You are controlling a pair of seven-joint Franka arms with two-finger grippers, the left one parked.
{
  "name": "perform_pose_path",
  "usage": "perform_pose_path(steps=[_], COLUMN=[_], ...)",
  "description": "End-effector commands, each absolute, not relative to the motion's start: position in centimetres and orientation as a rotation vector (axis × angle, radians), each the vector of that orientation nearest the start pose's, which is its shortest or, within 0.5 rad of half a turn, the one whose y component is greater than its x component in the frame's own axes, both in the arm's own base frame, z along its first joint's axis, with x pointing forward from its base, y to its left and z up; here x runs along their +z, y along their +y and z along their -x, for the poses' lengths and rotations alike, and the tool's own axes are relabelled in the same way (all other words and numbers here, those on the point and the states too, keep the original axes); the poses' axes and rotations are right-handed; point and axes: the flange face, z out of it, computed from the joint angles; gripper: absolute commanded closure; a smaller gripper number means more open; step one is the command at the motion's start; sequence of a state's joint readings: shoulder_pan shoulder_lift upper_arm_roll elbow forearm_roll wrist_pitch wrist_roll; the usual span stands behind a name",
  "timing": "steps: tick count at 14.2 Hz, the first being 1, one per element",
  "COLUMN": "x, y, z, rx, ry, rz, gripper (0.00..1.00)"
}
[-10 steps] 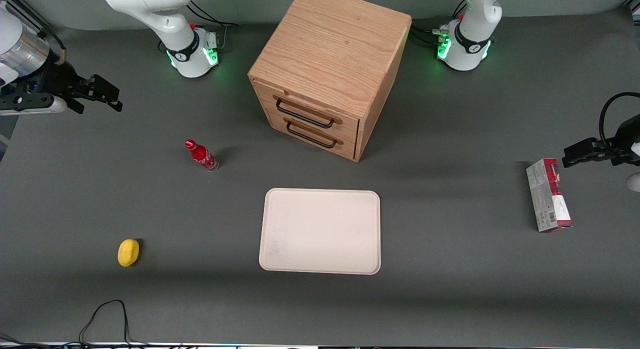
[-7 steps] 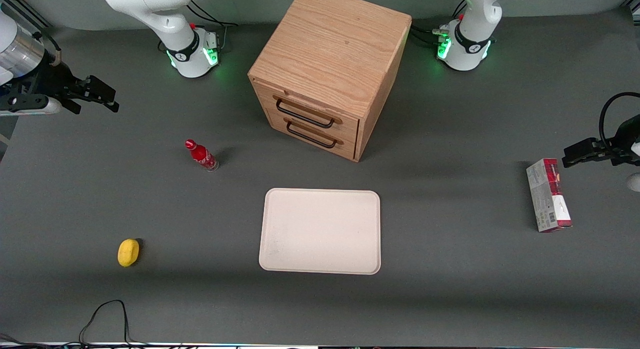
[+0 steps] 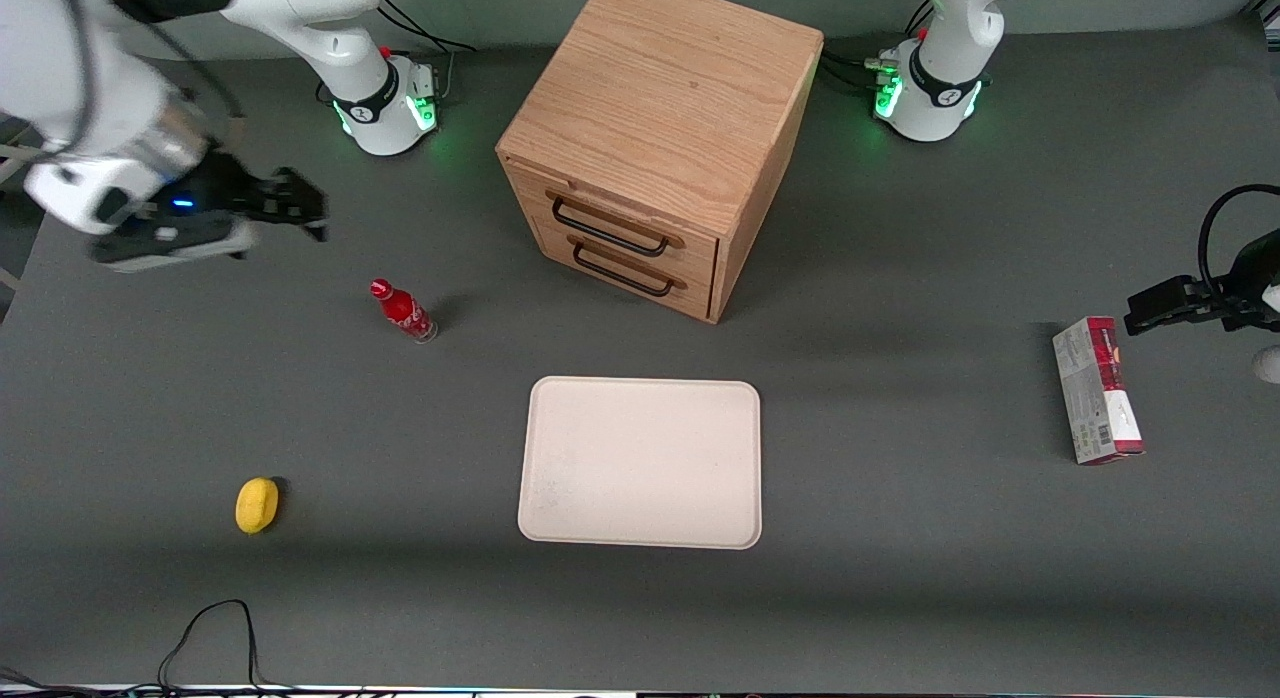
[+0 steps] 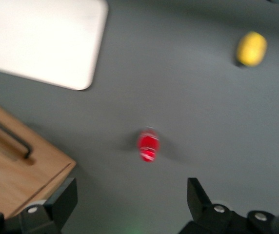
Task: Open upper drawer
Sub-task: 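Move the right gripper toward the upper drawer's black handle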
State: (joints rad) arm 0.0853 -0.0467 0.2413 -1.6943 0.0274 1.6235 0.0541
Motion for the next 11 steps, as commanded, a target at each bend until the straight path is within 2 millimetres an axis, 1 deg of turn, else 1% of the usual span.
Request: perform_pose_path(steps=[1,2,3,4,5,6,7,8,10,11], x=[60.6,60.7,60.4,60.4,59.6,58.3,56.9,56.0,54.3,52.5], y=[26.4,29.2,31.6,33.5,35.1,36.6,38.3,39.1,39.7,39.8], z=[-52.1,-51.2,-50.6,-49.9,-49.4,-49.0,-48.5,-48.3,-48.5,-49.1], rx=[0.084,0.077,0.088,0.084,0.107,0.151,0.209,0.257,0.299,0.331], ry=[-0.678,-0.769,-0.931,-1.148,-1.259,-1.303,-1.31,-1.288,-1.34,-1.367], rz=[3.013,2.982,2.913,2.809,2.735,2.679,2.596,2.523,2.412,2.375], gripper=[0.0,0.0,0.0,0.0,0.0,0.0,0.0,0.0,0.0,0.0])
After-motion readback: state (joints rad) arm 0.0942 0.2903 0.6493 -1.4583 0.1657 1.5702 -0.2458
